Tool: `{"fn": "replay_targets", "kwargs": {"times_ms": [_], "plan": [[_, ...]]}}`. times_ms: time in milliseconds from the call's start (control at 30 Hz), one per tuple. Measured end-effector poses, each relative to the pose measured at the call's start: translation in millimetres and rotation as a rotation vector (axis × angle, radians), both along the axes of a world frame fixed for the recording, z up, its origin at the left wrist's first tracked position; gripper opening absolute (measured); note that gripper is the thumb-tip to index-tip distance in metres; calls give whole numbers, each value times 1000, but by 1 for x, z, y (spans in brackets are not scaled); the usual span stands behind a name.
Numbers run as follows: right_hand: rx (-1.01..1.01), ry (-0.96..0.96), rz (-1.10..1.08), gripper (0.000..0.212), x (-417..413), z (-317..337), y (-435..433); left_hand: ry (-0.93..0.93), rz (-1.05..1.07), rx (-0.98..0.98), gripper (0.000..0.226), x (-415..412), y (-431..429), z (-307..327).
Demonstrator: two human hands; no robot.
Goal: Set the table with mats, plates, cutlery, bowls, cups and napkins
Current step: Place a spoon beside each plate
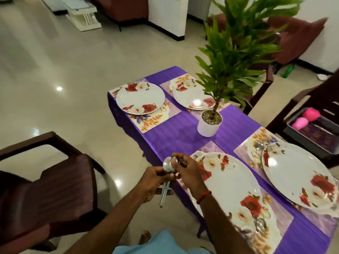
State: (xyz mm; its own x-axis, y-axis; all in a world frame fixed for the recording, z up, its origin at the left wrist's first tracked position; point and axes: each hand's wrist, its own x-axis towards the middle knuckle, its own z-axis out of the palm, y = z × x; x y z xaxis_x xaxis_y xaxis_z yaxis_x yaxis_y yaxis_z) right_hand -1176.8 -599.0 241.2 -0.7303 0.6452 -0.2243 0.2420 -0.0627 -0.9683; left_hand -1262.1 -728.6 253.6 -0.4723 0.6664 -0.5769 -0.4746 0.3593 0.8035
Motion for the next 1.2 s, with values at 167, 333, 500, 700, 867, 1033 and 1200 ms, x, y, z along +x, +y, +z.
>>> {"fn": "replay_targets", "kwargs": {"times_ms": [167, 333, 500, 700, 867, 1033, 1200], "plan": [[8, -18, -48, 22, -40, -6, -21, -6, 128, 16, 18, -37, -33, -4], [-94, -39, -40, 17, -68, -3, -24, -20, 284, -8, 25, -71, -47, -7], [-120, -51, -58, 23, -105, -6, -12, -48, 330, 20, 31, -109, -47, -7], [-140, -47, -73, 26, -164, -14, 10, -28, 335, 22, 28, -168, -37, -3], [-234, -22, -133, 32, -225, -35, 35, -14, 349, -6, 29, -226, -22, -7], [-347, 9, -198, 35, -273, -54, 65, 8, 356, -72, 29, -278, -3, -16], [-382, -23, -293, 33, -303, -74, 102, 19, 346, -128, 29, -313, 18, -21]]}}
